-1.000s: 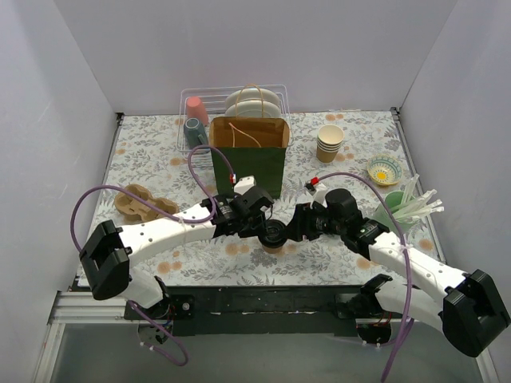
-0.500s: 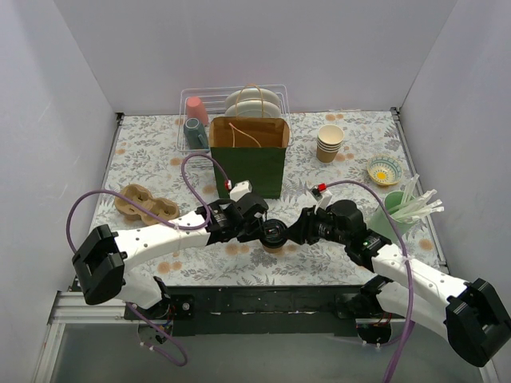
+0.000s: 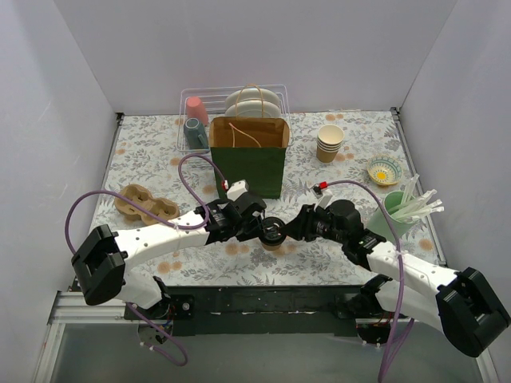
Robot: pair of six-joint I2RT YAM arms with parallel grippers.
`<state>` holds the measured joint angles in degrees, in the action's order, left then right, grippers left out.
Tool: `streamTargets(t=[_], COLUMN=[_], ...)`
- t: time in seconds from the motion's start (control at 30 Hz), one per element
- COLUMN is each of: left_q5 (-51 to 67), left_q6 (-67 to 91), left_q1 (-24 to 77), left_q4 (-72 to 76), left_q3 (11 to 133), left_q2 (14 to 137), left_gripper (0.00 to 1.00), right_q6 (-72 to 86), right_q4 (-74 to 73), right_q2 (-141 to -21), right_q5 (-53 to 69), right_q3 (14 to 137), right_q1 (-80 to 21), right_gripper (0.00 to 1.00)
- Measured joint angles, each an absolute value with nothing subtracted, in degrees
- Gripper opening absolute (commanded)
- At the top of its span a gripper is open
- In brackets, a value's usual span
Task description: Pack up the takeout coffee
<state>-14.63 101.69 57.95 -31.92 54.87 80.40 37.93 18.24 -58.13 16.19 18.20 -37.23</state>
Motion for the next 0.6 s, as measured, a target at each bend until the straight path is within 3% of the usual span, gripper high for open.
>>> streamTargets(t=[0.37, 0.6], left_q5=[-13.87, -12.25], left_q6=[101.03, 99.02], left_q1=[57.14, 56.55], left_q4=[-30.09, -30.52], left_q3=[54.22, 54.92], left_q2=[80.36, 80.51], left_gripper=[0.36, 0.46], right_q6=[36.51, 31.97], right_q4=[4.08, -5.65], right_q2=[-55.09, -57.54], right_q5=[13.58, 13.39], right_q3=[24.53, 33.91], right_q1=[-37.28, -37.26], right_gripper=[0.53, 0.56])
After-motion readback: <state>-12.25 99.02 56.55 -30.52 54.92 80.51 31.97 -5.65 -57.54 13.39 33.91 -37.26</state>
